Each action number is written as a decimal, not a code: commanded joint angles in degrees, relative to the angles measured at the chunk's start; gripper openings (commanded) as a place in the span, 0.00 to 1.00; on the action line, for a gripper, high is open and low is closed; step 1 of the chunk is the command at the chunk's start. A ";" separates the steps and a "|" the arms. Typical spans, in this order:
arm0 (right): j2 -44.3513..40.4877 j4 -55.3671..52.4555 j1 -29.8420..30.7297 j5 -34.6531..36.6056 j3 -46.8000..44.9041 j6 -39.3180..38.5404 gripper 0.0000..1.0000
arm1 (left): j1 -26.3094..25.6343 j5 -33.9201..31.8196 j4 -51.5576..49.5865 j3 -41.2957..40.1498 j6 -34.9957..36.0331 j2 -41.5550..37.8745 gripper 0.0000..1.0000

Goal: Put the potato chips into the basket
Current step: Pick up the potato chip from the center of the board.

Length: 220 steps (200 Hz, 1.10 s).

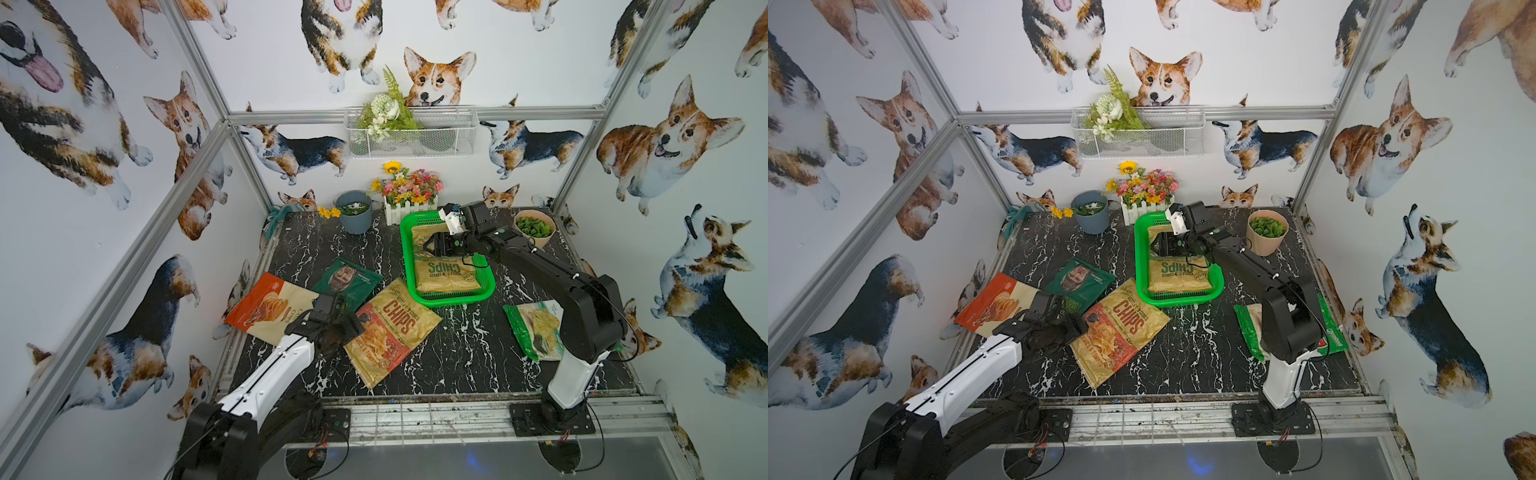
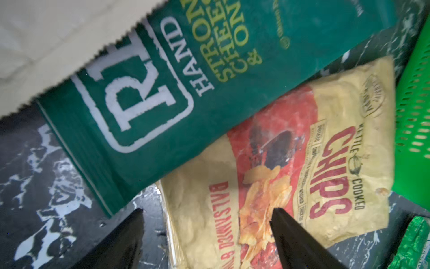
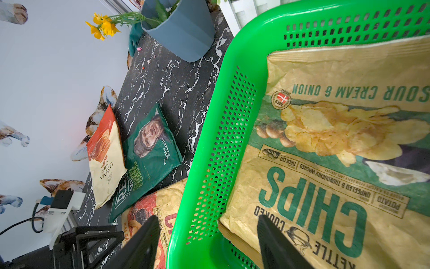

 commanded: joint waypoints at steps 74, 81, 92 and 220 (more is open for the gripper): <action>0.32 -3.49 -0.28 2.80 4.22 -3.39 0.70 | 0.40 0.62 -0.72 5.21 7.04 7.86 0.38; -0.07 -3.43 -0.36 3.16 3.59 -3.44 0.71 | 0.36 -0.11 -1.76 5.81 7.38 6.32 0.36; -0.64 -3.18 -0.60 3.26 2.71 -3.44 0.71 | 0.37 -0.63 -3.93 6.90 7.74 4.34 0.26; -2.28 -2.52 -1.32 4.12 3.54 -3.46 0.70 | 0.41 -3.76 -0.79 20.75 7.98 -19.53 0.00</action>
